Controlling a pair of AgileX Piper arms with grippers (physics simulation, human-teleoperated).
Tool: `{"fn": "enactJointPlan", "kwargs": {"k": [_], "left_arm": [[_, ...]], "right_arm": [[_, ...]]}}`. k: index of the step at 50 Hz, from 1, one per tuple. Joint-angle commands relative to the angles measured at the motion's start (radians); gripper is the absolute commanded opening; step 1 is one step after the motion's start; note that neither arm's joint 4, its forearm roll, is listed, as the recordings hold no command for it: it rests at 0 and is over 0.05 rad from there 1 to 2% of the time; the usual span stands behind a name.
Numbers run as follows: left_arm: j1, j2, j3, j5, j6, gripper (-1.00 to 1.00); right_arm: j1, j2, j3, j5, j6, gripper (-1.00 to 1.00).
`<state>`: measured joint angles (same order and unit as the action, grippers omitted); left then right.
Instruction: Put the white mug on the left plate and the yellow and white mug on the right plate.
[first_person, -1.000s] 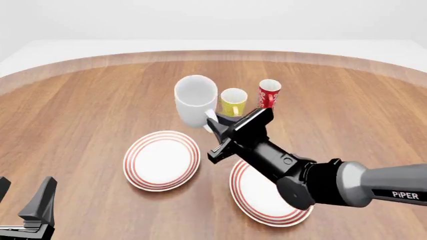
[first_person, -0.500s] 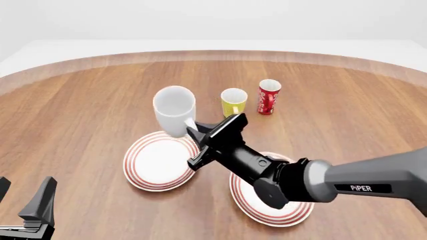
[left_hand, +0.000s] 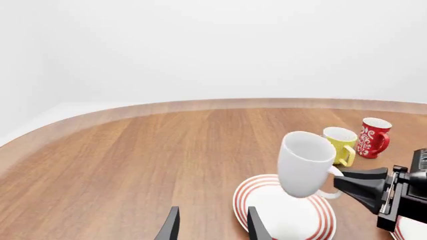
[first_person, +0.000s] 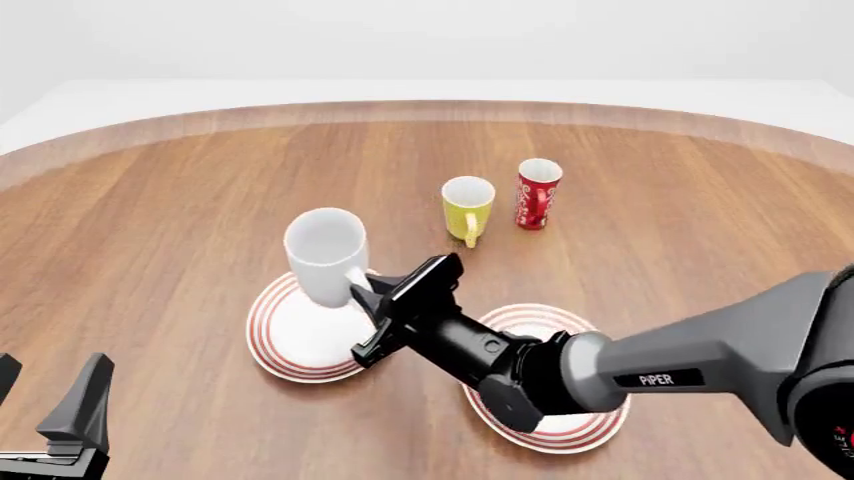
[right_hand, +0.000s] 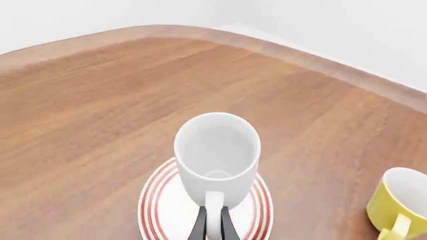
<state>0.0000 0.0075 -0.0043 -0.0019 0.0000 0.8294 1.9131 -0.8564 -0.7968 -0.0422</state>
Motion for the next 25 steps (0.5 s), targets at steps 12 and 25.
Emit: {"fn": "enactJointPlan", "kwargs": {"k": [12, 25], "left_arm": [[0.000, 0.000, 0.000, 0.000, 0.000, 1.00], [0.000, 0.000, 0.000, 0.000, 0.000, 1.00]], "right_arm": [[0.026, 0.091, -0.044, -0.003, 0.034, -1.00], [0.037, 0.118, -0.056, -0.002, 0.039, -1.00]]}}
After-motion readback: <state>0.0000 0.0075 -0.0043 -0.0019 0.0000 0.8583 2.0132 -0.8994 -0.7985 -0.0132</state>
